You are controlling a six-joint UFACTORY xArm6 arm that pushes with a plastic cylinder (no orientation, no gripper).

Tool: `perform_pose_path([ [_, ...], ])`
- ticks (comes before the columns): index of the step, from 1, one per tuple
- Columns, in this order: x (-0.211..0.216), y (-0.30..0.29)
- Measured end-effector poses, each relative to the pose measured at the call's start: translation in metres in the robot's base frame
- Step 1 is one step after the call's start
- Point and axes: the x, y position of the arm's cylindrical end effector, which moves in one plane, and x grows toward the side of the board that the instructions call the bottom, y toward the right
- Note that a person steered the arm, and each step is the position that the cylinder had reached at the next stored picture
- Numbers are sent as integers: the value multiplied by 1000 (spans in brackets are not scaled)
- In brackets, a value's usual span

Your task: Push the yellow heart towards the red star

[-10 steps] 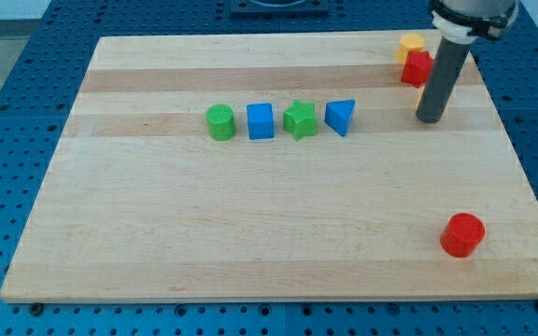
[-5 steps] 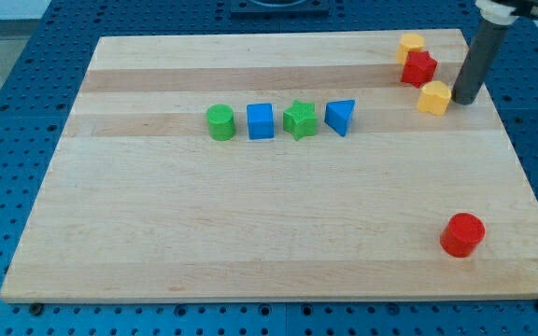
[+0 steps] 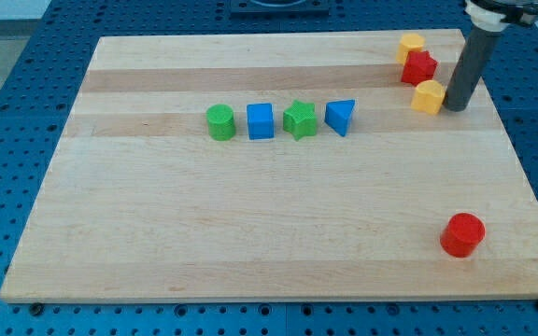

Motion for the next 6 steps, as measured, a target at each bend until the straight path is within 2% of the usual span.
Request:
perform_pose_path([
  [4, -3, -15],
  [6, 19, -39],
])
